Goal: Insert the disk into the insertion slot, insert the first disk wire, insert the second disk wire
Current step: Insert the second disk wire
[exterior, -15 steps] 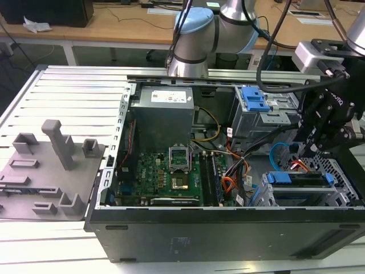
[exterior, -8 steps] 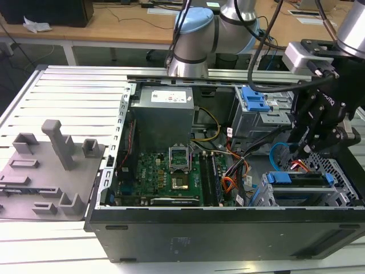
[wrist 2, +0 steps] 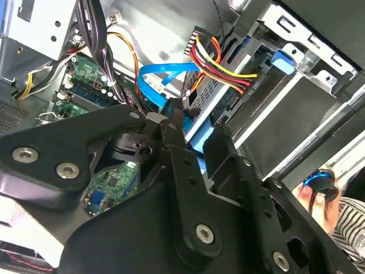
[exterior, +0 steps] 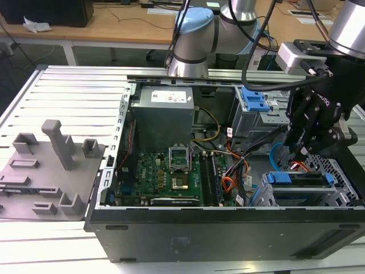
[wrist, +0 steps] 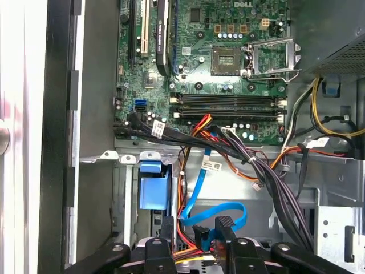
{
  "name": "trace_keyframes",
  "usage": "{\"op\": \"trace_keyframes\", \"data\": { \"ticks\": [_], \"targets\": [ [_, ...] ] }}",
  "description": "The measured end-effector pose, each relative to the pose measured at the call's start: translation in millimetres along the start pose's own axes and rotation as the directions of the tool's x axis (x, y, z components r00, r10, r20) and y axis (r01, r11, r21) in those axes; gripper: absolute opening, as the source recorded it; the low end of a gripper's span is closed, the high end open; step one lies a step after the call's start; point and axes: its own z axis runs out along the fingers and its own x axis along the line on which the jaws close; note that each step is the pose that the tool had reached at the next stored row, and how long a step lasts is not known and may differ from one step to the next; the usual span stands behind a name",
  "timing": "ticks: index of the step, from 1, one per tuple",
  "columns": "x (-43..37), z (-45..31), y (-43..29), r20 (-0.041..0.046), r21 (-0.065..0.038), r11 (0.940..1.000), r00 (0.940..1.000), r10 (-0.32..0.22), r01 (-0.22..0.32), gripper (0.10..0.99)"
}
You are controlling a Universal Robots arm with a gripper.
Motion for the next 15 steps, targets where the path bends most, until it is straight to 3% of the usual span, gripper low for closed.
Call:
{"op": "trace_keyframes", "data": {
  "ticks": [1, 3, 4, 7, 9, 12, 15],
  "targets": [
    [0.0, 0.0, 0.0, 0.0003, 0.0, 1.0, 1.0, 0.0, 0.0, 0.408],
    [0.0, 0.0, 0.0, 0.0007, 0.0, 1.0, 1.0, 0.0, 0.0, 0.278],
    [0.0, 0.0, 0.0, 0.001, 0.0, 1.0, 1.0, 0.0, 0.0, 0.165],
    [0.5, -0.1, 0.0, 0.0014, 0.0, 1.0, 1.0, 0.0, 0.0, 0.161],
    [6.5, 0.3, 0.0, 0.0017, 0.0, 1.0, 1.0, 0.0, 0.0, 0.161],
    [23.8, 1.9, -0.2, 0.0016, 0.0, 1.0, 1.0, 0.0, 0.0, 0.161],
    [28.4, 7.5, -2.4, 0.0017, 0.0, 1.0, 1.0, 0.002, -0.002, 0.161]
  ]
}}
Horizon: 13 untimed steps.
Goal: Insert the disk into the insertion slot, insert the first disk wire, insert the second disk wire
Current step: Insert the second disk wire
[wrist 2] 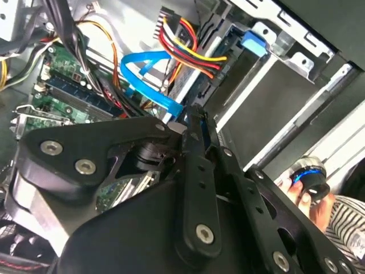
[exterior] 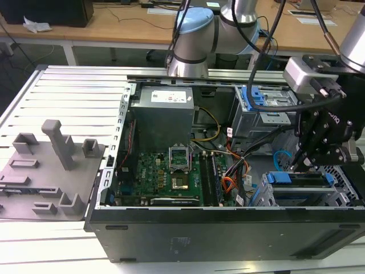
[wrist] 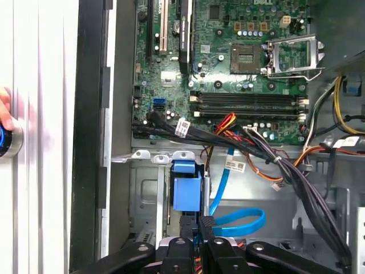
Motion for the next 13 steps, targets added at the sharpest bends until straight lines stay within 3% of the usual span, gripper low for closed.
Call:
{"op": "trace_keyframes", "data": {
  "ticks": [8, 13],
  "targets": [
    [0.0, 4.8, -11.7, 0.0003, 0.0, 1.0, 1.0, 0.007, -0.007, 0.161],
    [-0.2, 8.2, -12.6, 0.0002, 0.0, 1.0, 1.0, 0.007, -0.007, 0.161]
  ]
}}
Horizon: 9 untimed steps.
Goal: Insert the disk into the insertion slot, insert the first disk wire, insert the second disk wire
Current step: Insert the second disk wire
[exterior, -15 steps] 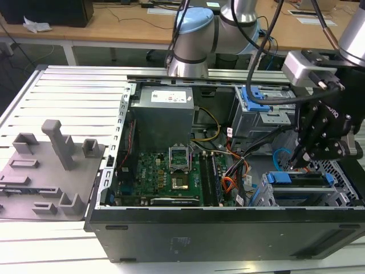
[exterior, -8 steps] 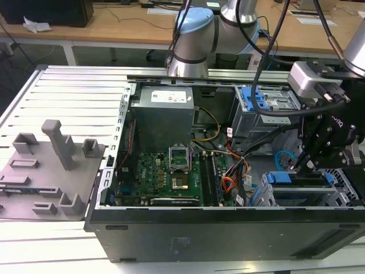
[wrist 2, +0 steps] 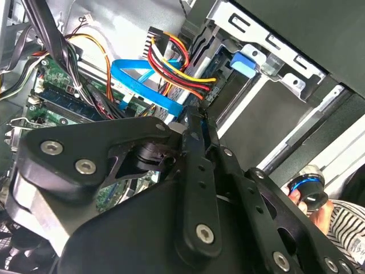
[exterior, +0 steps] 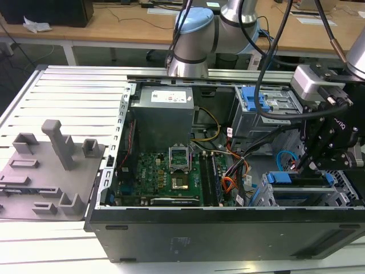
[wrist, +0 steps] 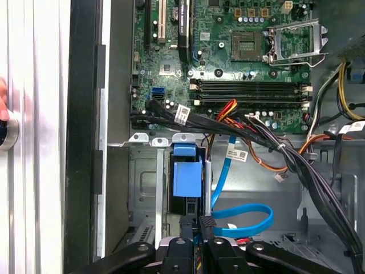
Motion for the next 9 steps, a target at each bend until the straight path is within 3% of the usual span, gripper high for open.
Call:
{"op": "trace_keyframes", "data": {
  "ticks": [6, 9],
  "targets": [
    [-0.1, 1.0, -1.2, 0.0041, 0.0, 1.0, 1.0, -0.004, 0.004, 0.161],
    [-0.1, 1.9, -1.7, 0.0101, 0.0, 1.0, 0.9999, -0.006, 0.006, 0.161]
  ]
}}
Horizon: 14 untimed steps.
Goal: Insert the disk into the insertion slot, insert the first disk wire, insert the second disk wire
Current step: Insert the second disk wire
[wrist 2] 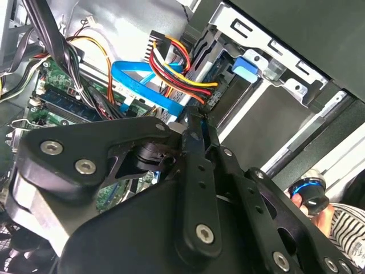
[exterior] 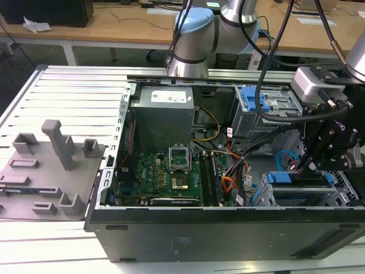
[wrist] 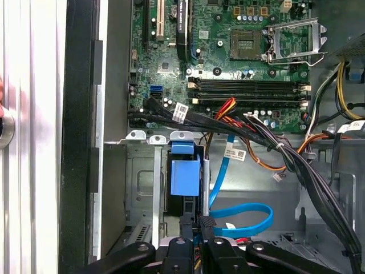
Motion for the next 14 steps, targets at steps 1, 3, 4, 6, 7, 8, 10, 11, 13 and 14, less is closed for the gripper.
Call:
{"op": "trace_keyframes", "data": {
  "ticks": [1, 3, 4, 6, 7, 8, 10, 11, 13, 14],
  "targets": [
    [0.0, 0.7, -0.1, 0.0001, 0.0, 1.0, 1.0, 0.0, 0.0, 0.161],
    [0.5, 1.8, -0.1, 0.0, 0.0, 1.0, 1.0, -0.001, 0.001, 0.161],
    [1.2, 2.0, -0.2, 0.0, 0.0, 1.0, 1.0, -0.002, 0.002, 0.161],
    [1.7, 2.0, -0.2, -0.0001, 0.0, 1.0, 1.0, -0.002, 0.002, 0.161],
    [2.0, 2.0, -0.2, -0.0004, 0.0, 1.0, 1.0, -0.003, 0.003, 0.161],
    [2.4, 2.0, -0.2, -0.0006, 0.0, 1.0, 1.0, -0.003, 0.003, 0.161],
    [3.6, 2.1, -0.2, -0.0008, 0.0, 1.0, 1.0, -0.003, 0.003, 0.161],
    [4.4, 2.3, -0.2, -0.0008, 0.0, 1.0, 1.0, -0.004, 0.004, 0.161],
    [5.9, 2.8, -0.2, -0.0003, 0.0, 1.0, 1.0, -0.004, 0.004, 0.161],
    [6.0, 3.2, -0.3, 0.0003, 0.0, 1.0, 1.0, -0.004, 0.004, 0.161]
  ]
}}
